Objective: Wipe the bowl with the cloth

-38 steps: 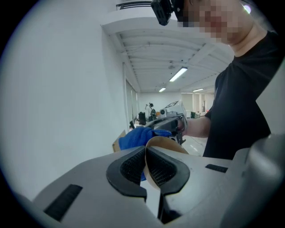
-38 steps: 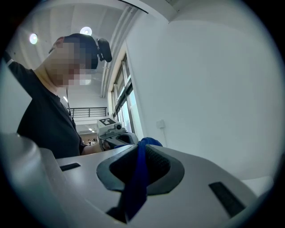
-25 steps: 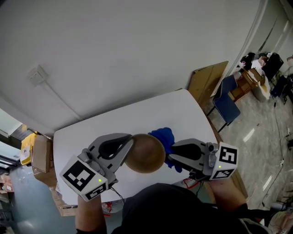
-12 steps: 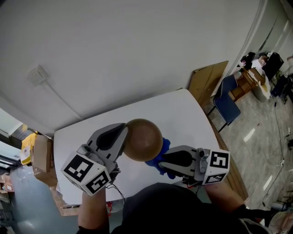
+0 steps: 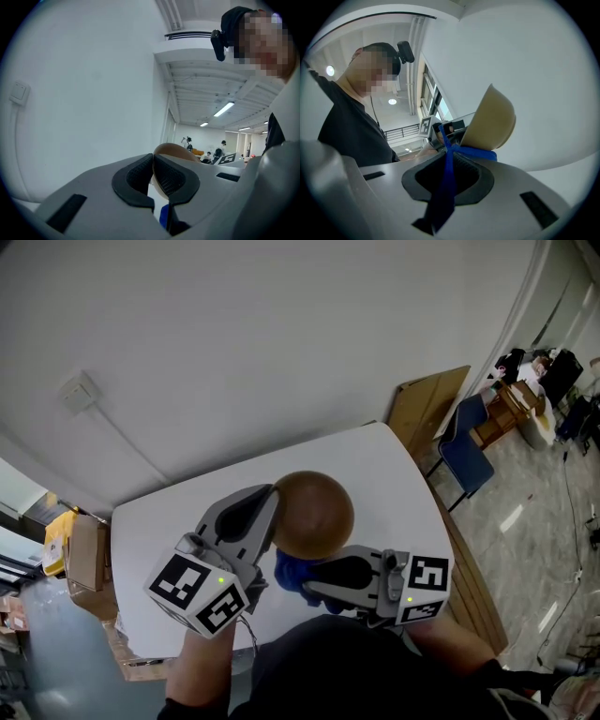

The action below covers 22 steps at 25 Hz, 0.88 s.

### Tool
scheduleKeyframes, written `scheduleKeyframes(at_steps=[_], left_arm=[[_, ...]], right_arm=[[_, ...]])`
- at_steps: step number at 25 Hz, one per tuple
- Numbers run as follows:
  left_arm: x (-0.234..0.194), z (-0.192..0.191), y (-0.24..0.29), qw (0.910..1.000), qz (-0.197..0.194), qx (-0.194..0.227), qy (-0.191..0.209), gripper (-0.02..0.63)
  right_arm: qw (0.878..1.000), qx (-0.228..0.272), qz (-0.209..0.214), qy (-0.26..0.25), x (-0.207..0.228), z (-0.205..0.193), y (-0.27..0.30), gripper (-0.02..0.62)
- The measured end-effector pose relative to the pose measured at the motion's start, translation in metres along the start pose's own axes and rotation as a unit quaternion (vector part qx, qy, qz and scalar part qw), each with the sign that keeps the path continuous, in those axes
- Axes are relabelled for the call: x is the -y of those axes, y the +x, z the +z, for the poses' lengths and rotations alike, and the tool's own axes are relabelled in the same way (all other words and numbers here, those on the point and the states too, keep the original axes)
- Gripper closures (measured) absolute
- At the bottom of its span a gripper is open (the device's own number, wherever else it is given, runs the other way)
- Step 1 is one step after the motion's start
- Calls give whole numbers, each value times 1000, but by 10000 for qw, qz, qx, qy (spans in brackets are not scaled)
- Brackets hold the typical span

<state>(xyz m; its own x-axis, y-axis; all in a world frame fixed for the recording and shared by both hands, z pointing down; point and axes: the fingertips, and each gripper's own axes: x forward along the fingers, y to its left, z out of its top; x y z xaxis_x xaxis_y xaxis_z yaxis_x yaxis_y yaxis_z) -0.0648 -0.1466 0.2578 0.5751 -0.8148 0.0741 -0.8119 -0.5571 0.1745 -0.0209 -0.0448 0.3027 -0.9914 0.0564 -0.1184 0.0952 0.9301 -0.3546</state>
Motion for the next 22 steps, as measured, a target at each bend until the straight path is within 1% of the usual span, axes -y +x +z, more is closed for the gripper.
scheduleKeyframes(at_steps=[3, 6, 8, 14, 18, 22], left_arm=[[1, -6, 7, 9999, 105, -39, 88, 588], [-11, -16, 11, 9985, 384, -166, 357, 588], [-19, -21, 9, 9977, 510, -219, 400, 588], [-36, -40, 8, 9961, 741, -402, 256, 588], [-49, -61, 5, 9946, 862, -573, -26, 588], [-52, -85, 7, 9926, 893, -771, -305, 588]], right_arm=[[9998, -99, 131, -73, -8, -4, 10, 546], [9994, -156, 236, -213, -17, -5, 14, 546], [9993, -148, 219, -246, -18, -3, 11, 546], [9998, 13, -125, -180, -4, 8, -14, 546], [9988, 156, -426, -187, 10, 18, -31, 546], [9965, 292, -763, -194, 25, 25, -48, 546]])
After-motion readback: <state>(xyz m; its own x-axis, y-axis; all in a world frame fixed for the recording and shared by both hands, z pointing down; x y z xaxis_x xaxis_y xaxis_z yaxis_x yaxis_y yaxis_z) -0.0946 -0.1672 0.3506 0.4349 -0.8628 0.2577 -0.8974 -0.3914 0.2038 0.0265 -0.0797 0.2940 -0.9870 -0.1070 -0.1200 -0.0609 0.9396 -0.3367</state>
